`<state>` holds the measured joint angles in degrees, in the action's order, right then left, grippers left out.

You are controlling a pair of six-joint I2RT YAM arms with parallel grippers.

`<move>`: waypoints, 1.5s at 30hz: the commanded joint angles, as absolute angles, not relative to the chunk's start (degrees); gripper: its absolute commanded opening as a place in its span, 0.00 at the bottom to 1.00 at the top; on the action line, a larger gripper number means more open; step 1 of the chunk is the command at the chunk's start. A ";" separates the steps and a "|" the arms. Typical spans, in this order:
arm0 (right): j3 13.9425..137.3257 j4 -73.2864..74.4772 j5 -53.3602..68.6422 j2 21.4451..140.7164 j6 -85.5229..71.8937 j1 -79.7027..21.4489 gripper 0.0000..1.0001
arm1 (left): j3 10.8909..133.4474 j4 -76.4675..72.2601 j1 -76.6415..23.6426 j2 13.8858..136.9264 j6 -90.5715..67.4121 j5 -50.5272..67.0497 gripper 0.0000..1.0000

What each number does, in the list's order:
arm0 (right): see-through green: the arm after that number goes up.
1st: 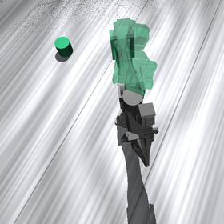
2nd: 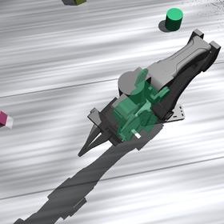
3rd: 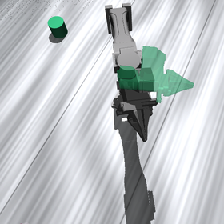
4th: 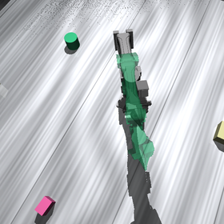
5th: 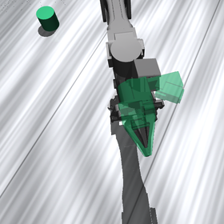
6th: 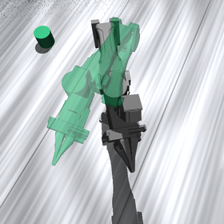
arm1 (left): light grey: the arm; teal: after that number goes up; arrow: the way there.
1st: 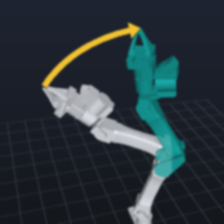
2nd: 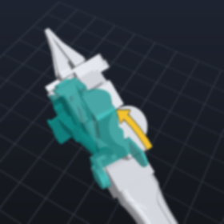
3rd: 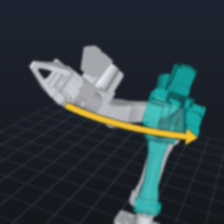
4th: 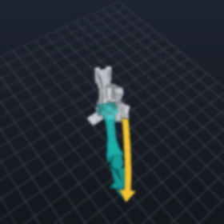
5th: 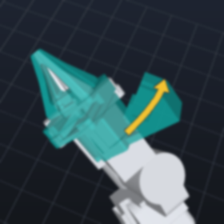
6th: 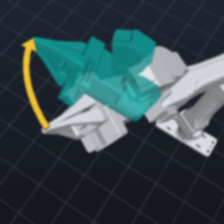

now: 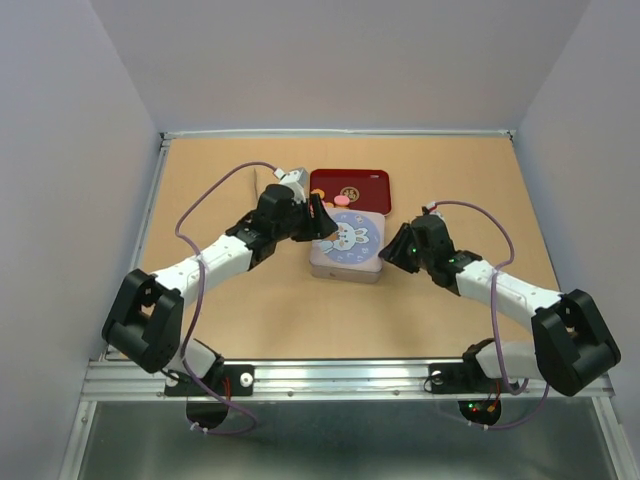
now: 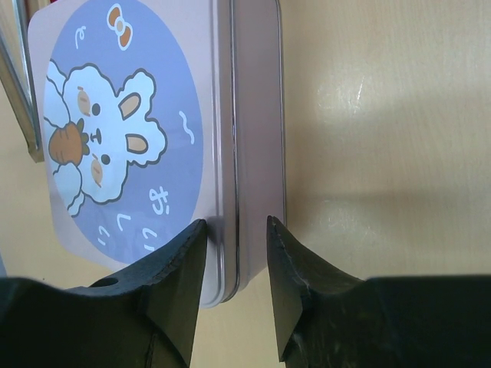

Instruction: Pack the cookies

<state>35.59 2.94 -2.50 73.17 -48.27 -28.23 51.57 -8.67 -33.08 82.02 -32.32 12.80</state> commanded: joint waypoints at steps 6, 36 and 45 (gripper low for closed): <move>33.84 2.90 -2.37 73.30 -48.69 -28.92 0.41 | 48.26 -13.88 -36.47 78.83 -33.13 15.11 0.66; 45.59 9.83 -11.51 65.22 -40.26 -29.00 0.47 | 61.32 -0.99 -36.83 72.07 -31.03 9.50 0.67; 57.21 14.23 -12.48 53.20 -27.34 -29.00 0.71 | 65.32 2.30 -29.10 61.36 -17.68 -1.65 0.79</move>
